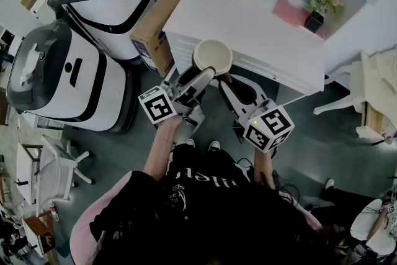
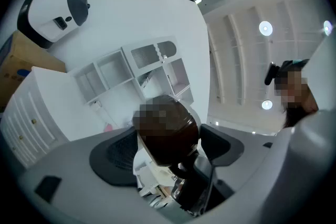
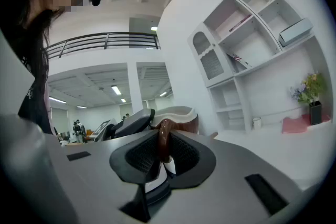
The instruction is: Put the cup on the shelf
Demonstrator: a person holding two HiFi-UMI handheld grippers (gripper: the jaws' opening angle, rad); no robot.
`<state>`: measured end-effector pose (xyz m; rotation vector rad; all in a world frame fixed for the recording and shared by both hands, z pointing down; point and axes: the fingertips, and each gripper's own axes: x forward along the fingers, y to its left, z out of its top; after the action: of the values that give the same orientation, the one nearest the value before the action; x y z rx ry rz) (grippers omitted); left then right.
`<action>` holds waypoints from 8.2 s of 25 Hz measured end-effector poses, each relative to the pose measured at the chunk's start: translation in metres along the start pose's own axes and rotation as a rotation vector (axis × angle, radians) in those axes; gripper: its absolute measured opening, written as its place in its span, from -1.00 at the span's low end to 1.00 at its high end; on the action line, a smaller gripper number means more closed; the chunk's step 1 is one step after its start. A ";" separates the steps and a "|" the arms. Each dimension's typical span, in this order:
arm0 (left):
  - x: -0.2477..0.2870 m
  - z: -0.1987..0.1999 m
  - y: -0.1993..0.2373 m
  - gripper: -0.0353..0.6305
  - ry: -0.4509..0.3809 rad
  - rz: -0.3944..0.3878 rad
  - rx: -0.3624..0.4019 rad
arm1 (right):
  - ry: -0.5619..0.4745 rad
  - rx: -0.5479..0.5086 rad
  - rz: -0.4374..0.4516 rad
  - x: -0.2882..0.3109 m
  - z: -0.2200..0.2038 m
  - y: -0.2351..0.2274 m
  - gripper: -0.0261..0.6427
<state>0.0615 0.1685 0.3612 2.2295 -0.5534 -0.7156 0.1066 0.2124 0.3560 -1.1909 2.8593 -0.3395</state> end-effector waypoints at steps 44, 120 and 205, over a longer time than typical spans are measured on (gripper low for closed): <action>0.078 0.093 0.158 0.22 0.007 0.052 -0.082 | 0.078 0.064 -0.005 0.158 -0.001 -0.121 -0.67; 0.389 0.279 0.477 0.22 0.190 0.034 -0.299 | -0.015 0.248 -0.318 0.462 0.081 -0.488 -0.67; 0.054 0.198 0.252 -0.64 0.377 -0.055 0.301 | 0.062 0.130 -0.359 0.309 -0.009 -0.173 -0.56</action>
<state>-0.0664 -0.1256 0.4144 2.5847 -0.4319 -0.2330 0.0080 -0.1220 0.4191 -1.6901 2.6112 -0.5697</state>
